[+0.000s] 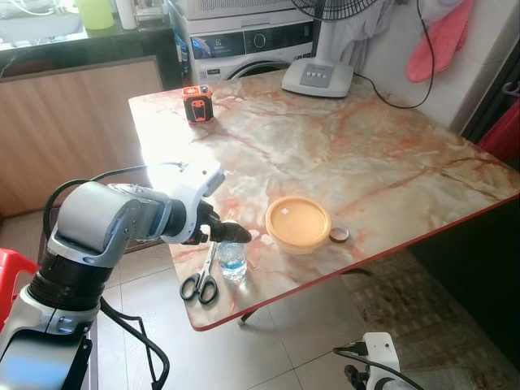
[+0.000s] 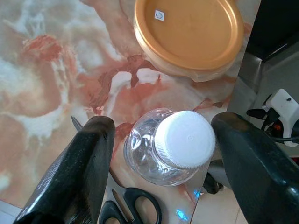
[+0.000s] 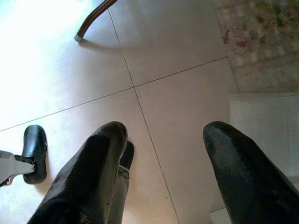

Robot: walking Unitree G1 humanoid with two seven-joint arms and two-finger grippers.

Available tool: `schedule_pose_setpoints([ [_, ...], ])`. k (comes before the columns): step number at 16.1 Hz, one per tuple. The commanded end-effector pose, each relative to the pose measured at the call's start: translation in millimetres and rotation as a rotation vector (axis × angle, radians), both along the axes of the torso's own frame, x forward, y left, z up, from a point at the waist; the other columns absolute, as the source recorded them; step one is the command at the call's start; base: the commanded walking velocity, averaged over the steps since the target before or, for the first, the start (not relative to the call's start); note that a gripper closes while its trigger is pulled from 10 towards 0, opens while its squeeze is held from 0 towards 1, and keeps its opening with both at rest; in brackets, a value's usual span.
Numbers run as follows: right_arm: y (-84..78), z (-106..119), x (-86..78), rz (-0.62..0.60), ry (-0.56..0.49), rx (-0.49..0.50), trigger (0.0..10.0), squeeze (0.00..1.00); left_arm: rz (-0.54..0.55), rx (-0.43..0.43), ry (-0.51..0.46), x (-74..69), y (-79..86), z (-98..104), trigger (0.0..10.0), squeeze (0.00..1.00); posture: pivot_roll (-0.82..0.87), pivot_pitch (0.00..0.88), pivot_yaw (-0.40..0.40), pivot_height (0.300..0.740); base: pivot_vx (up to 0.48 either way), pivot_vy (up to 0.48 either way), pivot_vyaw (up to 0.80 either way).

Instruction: Restocking fridge

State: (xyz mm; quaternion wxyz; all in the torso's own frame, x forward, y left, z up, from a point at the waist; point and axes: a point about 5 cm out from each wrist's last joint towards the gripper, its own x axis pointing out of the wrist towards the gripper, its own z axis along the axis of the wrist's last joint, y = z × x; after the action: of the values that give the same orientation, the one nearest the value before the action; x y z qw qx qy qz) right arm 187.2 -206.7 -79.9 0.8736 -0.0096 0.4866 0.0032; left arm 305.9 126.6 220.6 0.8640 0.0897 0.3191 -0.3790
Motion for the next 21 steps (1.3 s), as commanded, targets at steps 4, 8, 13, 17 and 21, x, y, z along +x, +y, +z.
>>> schedule_pose_setpoints([
  [4, -0.1, -0.5, -0.8, -0.006, 0.005, 0.003, 10.0, 0.0, -0.033, 0.011, -0.019, -0.4, -2.9, 5.7, 10.0, 0.0, 0.04, 0.016, -0.022, 0.74, 0.0, 0.0, 0.0],
  [8, 0.0, -0.4, -0.7, -0.006, 0.005, 0.004, 10.0, 0.0, -0.082, 0.038, -0.021, -6.7, -5.5, 7.0, 10.0, 0.0, 0.04, 0.016, -0.02, 0.74, 0.0, 0.0, 0.0],
  [13, 0.8, -0.5, -0.5, -0.007, 0.004, 0.006, 10.0, 0.0, -0.079, 0.065, -0.039, -5.3, -4.0, 5.0, 8.0, 0.0, 0.04, 0.017, -0.016, 0.74, 0.0, 0.0, 0.0],
  [17, 1.3, -0.6, -0.6, -0.009, 0.003, 0.008, 10.0, 0.0, -0.086, 0.073, -0.046, -5.3, -4.3, 4.5, 4.4, 0.0, 0.04, 0.017, -0.014, 0.74, 0.0, 0.0, 0.0],
  [21, 1.3, -0.6, -0.5, -0.009, 0.003, 0.009, 10.0, 0.0, -0.09, 0.07, -0.048, -5.4, -4.9, 3.9, 3.9, 0.0, 0.04, 0.018, -0.014, 0.74, 0.0, 0.0, 0.0],
])
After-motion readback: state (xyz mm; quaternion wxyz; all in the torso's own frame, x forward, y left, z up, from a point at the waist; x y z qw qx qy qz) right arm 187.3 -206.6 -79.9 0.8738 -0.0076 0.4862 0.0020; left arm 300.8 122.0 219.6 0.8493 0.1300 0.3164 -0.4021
